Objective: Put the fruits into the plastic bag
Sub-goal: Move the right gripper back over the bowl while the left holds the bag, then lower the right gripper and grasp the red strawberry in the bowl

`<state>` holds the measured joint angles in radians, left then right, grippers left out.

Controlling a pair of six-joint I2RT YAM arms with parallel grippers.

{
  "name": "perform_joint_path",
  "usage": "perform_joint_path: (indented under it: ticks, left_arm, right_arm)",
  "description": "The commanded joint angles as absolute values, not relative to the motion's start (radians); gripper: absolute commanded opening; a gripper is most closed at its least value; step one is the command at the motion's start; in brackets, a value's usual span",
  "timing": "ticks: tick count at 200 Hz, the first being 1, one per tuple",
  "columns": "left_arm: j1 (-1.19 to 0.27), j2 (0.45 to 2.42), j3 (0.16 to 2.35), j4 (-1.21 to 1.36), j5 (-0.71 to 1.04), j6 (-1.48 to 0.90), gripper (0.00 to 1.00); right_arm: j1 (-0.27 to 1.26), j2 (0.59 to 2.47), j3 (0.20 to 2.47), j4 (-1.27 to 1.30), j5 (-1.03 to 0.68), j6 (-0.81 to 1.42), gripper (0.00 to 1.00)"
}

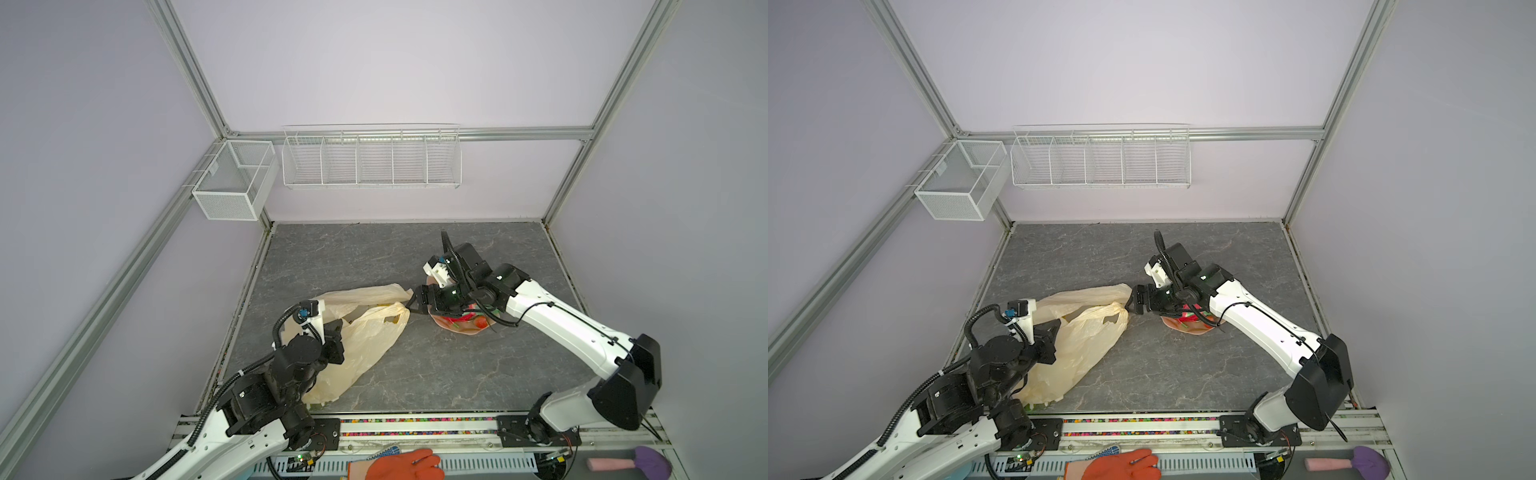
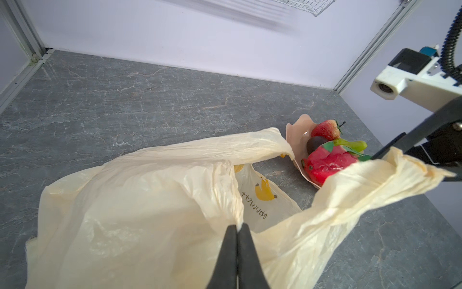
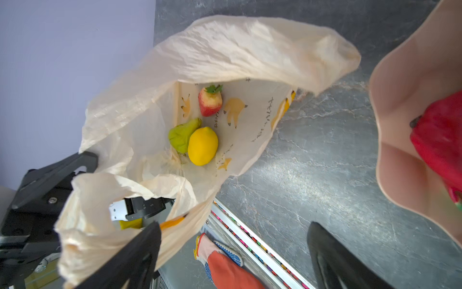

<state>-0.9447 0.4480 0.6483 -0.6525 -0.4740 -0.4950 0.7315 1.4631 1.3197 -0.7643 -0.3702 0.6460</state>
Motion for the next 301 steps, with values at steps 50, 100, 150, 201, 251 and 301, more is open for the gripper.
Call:
perform_joint_path:
  ticks: [50,100,150,201,251,301]
  left_arm:
    - [-0.945,0.464,0.662,-0.627,-0.448,-0.460,0.00]
    - [-0.945,0.445,0.661,-0.637,-0.444,-0.462,0.00]
    - [-0.945,0.448,0.663,-0.641,-0.438,-0.461,0.00]
    - [-0.945,0.448,0.664,-0.647,-0.438,-0.463,0.00]
    - [-0.945,0.448,0.661,-0.649,-0.438,-0.466,0.00]
    - [-0.945,0.445,0.661,-0.653,-0.442,-0.468,0.00]
  right_arm:
    - [0.563,1.329,1.335,-1.068,-0.047,0.637,0.95]
    - [0.344,1.328,1.302,-1.074,0.026,0.533,0.97]
    - [0.212,1.449,1.301,-0.994,-0.032,0.428,0.81]
    - [0.139,1.563,1.325,-0.898,-0.084,0.389,0.68]
    - [0.129,1.685,1.441,-0.865,-0.130,0.315,0.75]
    - [0.124,1.850,1.582,-0.870,-0.192,0.269,0.82]
